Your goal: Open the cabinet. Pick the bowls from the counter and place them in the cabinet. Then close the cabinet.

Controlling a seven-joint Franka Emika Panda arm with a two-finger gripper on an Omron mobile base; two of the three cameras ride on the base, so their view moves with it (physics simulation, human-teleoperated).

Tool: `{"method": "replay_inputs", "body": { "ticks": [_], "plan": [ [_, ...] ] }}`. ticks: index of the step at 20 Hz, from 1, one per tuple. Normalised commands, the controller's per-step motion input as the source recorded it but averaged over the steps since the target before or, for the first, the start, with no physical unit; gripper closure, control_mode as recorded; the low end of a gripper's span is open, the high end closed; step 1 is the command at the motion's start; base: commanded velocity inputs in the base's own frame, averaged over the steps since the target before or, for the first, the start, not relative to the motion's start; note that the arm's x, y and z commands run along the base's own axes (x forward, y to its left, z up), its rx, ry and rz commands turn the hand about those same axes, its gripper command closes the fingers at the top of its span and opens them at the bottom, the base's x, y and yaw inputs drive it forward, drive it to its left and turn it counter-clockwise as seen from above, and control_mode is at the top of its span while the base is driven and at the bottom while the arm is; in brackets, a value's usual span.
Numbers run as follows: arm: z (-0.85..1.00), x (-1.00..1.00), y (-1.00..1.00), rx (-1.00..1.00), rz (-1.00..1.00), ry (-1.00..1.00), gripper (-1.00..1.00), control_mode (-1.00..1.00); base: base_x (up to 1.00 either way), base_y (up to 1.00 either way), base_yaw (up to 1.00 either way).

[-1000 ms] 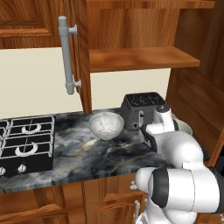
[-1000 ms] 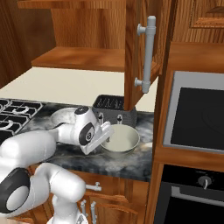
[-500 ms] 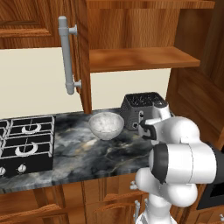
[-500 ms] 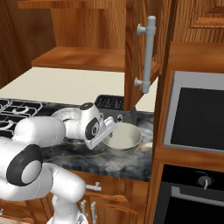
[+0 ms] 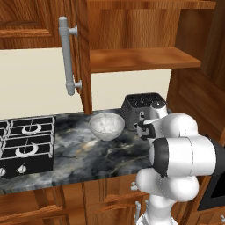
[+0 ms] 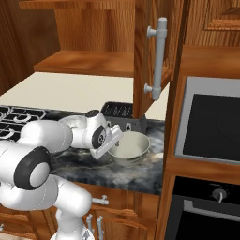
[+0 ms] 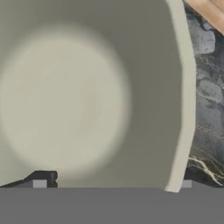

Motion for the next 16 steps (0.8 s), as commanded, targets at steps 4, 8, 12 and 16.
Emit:
{"method": "replay_inputs", "body": {
  "ticks": [4, 8, 12, 16],
  "plan": [
    [-0.23, 0.21, -0.09, 0.00, 0.00, 0.00, -1.00, -1.00, 0.00, 0.00, 0.00],
    [-0.22, 0.08, -0.13, 0.00, 0.00, 0.00, 1.00, -1.00, 0.00, 0.00, 0.00],
    [-0.17, 0.00, -0.11, 0.00, 0.00, -0.01, 1.00, -1.00, 0.00, 0.00, 0.00],
    [-0.08, 0.00, -0.19, 0.00, 0.00, 0.00, 1.00, -1.00, 0.00, 0.00, 0.00]
  ]
}}
